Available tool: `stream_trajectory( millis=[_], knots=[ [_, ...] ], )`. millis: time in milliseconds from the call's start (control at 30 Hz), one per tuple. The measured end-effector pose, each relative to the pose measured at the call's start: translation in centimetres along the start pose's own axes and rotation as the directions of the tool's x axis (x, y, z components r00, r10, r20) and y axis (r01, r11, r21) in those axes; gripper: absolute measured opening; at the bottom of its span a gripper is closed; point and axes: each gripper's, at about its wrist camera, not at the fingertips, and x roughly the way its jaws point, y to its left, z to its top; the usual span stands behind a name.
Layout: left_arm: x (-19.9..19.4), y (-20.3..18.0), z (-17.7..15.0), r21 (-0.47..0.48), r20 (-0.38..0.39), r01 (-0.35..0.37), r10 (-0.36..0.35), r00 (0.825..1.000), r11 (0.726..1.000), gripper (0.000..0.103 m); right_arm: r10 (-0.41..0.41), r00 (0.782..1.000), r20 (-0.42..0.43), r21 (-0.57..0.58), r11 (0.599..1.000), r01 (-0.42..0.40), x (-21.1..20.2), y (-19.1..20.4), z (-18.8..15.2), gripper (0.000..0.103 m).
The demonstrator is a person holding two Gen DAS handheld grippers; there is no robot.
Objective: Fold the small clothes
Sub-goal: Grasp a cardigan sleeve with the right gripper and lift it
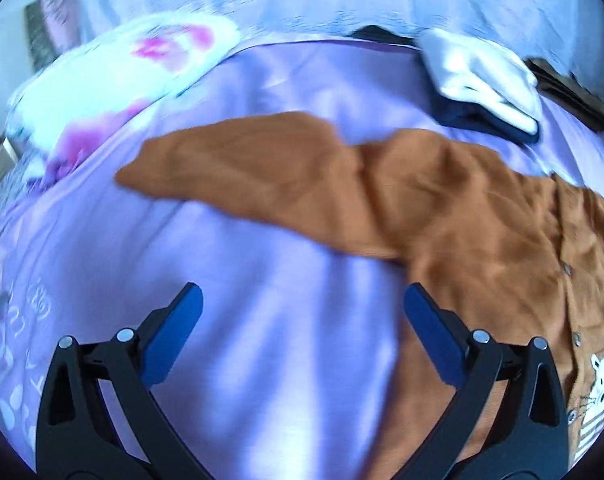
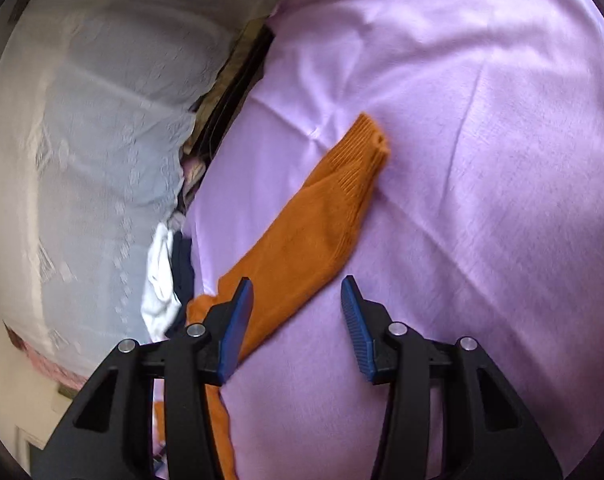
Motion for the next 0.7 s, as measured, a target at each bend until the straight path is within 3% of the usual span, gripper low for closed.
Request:
stream_trajectory(
  millis=[200, 233, 267, 300, 400, 500, 700],
  knots=[
    [1.2, 3.8, 0.0, -0.069, -0.047, -0.017, 0.014, 0.999, 0.997, 0.101, -0.04, 0.999, 0.036, 0.05, 0.998, 0.038, 2.3, 0.5, 2.5, 0.042],
    [1.3, 4.4, 0.0, -0.075, -0.048, -0.025, 0.021, 0.999, 0.997, 0.101, -0.05, 0.998, 0.042, 0.052, 0.997, 0.048, 2.6, 0.5, 2.9, 0.033],
    [1.4, 5.1, 0.0, -0.084, -0.05, -0.029, 0.025, 0.998, 0.996, 0.101, -0.068, 0.996, 0.052, 0.045, 0.997, 0.066, 2.9, 0.4, 3.0, 0.012],
    [1.5, 5.5, 0.1, -0.092, -0.053, -0.026, 0.021, 0.998, 0.995, 0.101, -0.105, 0.992, 0.074, 0.021, 0.994, 0.104, 3.1, 0.1, 3.0, 0.004],
    [2.1, 7.0, 0.0, -0.166, -0.079, 0.019, -0.032, 0.996, 0.986, 0.101, -0.122, 0.985, 0.121, -0.049, 0.99, 0.129, 2.8, 0.9, 2.4, 0.004],
    [2.1, 7.2, -0.1, -0.183, -0.082, 0.026, -0.042, 0.996, 0.983, 0.101, -0.136, 0.965, 0.223, -0.221, 0.957, 0.187, 1.4, 4.3, 1.6, 0.004],
    [2.1, 6.5, -0.2, -0.162, -0.091, -0.008, -0.007, 0.996, 0.987, 0.101, -0.033, 0.964, 0.265, -0.419, 0.896, 0.146, 0.7, 11.9, -1.3, 0.004]
  ],
)
